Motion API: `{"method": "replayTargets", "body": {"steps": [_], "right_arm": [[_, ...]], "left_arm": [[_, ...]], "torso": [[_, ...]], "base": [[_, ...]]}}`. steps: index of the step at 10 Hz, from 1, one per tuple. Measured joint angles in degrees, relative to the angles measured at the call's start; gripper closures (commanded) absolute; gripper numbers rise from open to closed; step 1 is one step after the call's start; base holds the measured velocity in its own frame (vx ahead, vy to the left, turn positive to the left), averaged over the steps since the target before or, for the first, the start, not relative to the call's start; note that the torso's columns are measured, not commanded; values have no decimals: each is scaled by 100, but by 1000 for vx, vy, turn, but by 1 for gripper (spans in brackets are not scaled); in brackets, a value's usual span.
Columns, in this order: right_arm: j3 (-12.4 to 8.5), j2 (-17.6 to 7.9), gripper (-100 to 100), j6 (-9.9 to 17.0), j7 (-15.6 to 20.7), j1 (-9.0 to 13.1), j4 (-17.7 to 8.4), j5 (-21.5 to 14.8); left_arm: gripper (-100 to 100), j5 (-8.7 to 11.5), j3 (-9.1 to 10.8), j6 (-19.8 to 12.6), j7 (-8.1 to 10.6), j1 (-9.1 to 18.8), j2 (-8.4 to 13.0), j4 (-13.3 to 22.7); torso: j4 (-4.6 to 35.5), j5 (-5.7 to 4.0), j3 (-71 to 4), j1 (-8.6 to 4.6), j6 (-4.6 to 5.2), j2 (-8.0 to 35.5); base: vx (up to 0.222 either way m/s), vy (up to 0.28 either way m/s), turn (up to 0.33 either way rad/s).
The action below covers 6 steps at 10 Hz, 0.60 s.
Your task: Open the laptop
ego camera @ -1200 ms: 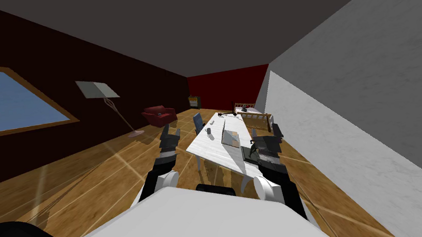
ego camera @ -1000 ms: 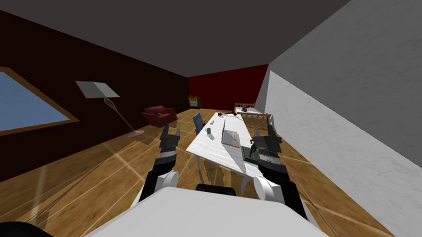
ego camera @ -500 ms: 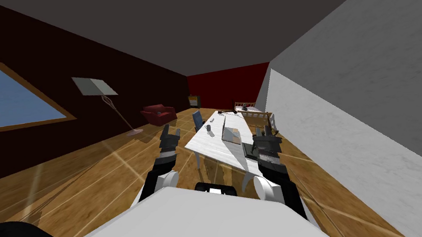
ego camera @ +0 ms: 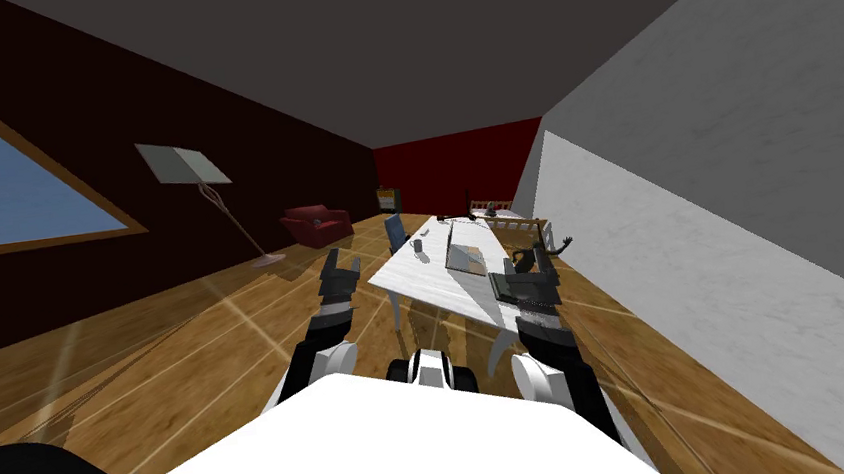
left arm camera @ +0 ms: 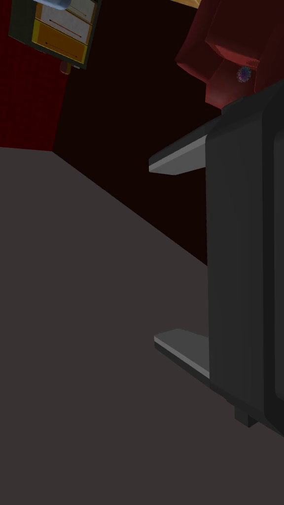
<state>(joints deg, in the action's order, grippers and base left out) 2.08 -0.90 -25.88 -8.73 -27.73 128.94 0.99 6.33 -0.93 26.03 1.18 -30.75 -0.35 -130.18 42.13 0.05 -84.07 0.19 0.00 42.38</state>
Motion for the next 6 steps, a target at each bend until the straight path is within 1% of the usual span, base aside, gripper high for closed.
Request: {"method": "replayTargets", "body": {"steps": [2, 3, 4, 6], "right_arm": [[-67, -341, -100, 31, 132, 18, -82, -143], [-96, -447, -100, 46, 172, 22, -97, -176], [-138, -579, -100, 62, 221, 14, -113, -238], [-273, -868, -100, 99, 413, 55, -239, -452]], "left_arm": [[0, 0, 0, 0, 0, 0, 0, 0], [0, 0, 0, 0, 0, -1, 0, 0], [0, 0, 1, 0, 0, -1, 1, 0], [0, 0, 0, 0, 0, -1, 0, 0]], "torso": [[14, -5, -46, -20, 0, -8], [11, -9, -58, -32, 1, -25], [9, -9, -62, -29, 0, -30], [15, -2, -49, -4, 0, -8]], "base": [[-84, 56, 20], [-39, 42, 29], [-46, 54, 42], [-65, 108, 62]]}}
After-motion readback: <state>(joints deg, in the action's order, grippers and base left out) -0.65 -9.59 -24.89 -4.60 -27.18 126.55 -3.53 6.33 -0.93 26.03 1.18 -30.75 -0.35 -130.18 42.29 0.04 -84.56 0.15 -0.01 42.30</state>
